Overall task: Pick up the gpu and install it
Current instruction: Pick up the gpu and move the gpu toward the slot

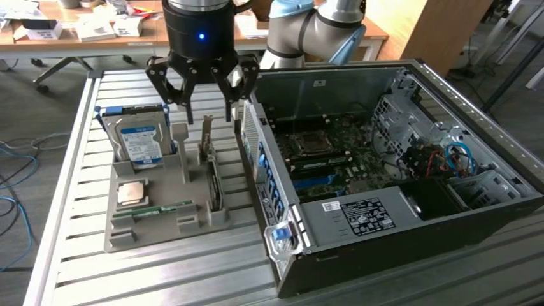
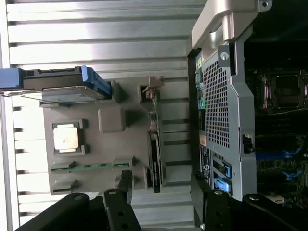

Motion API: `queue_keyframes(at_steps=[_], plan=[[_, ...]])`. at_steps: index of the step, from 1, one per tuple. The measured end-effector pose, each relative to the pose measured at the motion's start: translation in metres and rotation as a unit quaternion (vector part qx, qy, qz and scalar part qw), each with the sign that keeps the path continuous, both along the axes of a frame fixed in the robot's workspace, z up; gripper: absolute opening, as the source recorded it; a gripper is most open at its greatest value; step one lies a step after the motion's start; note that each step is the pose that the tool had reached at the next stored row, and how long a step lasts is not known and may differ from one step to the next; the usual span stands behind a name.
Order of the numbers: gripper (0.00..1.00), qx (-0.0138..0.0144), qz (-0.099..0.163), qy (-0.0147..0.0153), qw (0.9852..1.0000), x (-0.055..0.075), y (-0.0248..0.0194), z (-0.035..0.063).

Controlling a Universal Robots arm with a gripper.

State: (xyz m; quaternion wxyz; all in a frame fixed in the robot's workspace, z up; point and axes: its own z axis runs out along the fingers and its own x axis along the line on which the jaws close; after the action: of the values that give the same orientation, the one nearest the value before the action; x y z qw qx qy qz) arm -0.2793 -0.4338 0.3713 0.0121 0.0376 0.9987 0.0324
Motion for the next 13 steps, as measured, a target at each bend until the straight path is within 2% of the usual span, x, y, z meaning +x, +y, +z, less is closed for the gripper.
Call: queue_keyframes(at_steps=[13], plan=[[0.60, 0.0086, 0.000, 0.0000, 1.0000, 0.000, 0.0000, -0.0234]])
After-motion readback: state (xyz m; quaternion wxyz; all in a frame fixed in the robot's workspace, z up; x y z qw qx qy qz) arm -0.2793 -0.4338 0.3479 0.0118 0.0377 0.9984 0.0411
